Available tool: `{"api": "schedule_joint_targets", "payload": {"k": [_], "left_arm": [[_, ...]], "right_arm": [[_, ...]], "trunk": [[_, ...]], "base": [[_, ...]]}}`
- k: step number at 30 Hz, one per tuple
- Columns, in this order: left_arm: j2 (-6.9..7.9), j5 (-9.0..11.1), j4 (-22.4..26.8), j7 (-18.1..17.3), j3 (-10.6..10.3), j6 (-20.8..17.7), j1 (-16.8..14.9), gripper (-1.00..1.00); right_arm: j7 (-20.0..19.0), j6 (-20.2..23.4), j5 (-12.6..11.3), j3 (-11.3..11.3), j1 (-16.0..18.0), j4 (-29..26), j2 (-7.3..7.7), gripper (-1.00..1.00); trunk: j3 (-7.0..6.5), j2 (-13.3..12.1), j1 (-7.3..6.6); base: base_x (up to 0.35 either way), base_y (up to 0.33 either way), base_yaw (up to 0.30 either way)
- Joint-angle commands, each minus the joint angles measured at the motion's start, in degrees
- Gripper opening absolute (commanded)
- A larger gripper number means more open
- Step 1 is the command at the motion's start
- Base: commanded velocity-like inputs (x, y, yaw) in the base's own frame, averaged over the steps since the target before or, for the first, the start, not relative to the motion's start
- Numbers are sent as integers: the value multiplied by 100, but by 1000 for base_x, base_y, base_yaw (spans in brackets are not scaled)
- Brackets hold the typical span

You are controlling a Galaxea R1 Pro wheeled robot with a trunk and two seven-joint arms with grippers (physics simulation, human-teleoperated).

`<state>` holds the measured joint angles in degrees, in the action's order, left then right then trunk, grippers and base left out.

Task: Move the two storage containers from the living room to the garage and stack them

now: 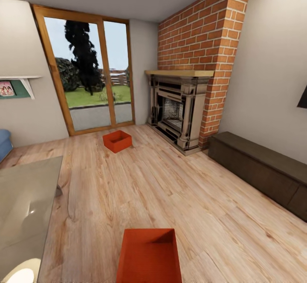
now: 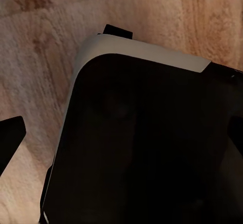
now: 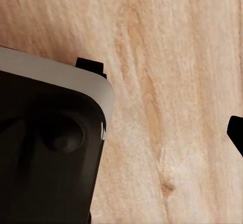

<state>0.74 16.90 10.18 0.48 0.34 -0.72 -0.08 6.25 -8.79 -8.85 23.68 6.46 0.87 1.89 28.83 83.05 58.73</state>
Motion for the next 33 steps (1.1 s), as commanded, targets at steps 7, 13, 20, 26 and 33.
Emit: {"api": "schedule_joint_targets", "payload": {"k": [7,13,20,26,33], "left_arm": [[-3,32,8,5,1,-8,-1,100],[-8,32,-10,5,1,-8,-1,100],[-9,26,-36,5,-20,-8,-1,100],[-4,11,-40,5,-24,-8,-1,100],[-4,7,-41,5,-24,-8,-1,100]], "right_arm": [[-29,-26,-49,57,4,9,2,100],[-33,-26,-47,64,4,9,4,100],[-20,-26,-46,67,4,9,4,100],[2,-26,-51,61,4,9,-1,100],[4,-26,-52,59,4,9,-14,100]], "trunk": [[71,3,0],[127,3,0],[192,3,0],[248,3,0],[313,3,0]], "base": [[0,0,0],[0,0,0],[0,0,0],[0,0,0],[0,0,0]]}}
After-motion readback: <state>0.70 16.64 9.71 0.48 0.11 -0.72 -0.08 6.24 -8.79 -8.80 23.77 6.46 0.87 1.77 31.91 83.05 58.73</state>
